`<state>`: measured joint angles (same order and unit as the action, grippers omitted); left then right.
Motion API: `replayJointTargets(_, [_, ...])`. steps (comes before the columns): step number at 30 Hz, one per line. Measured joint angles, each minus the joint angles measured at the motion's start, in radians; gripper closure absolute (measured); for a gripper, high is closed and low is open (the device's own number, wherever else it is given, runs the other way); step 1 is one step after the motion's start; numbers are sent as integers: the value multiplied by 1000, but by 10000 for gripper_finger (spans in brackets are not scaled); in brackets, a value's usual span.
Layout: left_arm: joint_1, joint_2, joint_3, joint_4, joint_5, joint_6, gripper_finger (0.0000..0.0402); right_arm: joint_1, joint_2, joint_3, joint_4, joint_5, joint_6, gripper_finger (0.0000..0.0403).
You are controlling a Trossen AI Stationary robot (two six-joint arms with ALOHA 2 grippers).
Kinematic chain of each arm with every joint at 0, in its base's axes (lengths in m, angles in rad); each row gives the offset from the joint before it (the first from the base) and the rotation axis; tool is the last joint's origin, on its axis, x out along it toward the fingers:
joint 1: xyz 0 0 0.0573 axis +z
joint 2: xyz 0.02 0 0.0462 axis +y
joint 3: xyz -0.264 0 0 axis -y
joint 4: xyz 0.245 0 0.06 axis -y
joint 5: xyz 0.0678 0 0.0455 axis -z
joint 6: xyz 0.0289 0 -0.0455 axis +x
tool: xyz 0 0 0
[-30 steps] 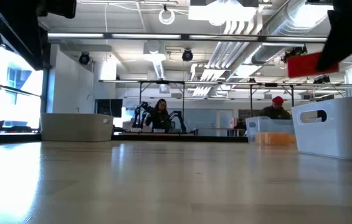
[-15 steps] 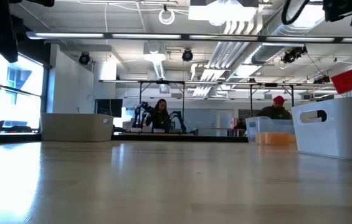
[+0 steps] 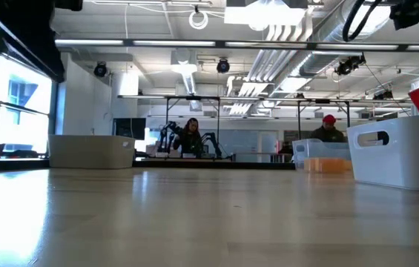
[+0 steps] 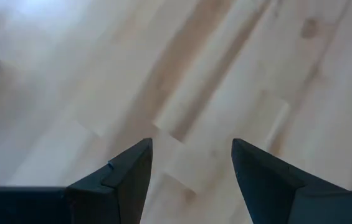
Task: Sort & place blocks by color
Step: Put the orange game piece into the white bin
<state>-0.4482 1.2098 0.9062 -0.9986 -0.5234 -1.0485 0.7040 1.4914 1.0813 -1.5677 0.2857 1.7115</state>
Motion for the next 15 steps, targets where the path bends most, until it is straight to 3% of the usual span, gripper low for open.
replayJointTargets(4, [66,0,0,8,-56,138,195,-10,0,-8,10,6,59,332])
replayJointTargets(15, [306,0,0,39,-191,485,195,-67,0,-192,162,-55,114,331])
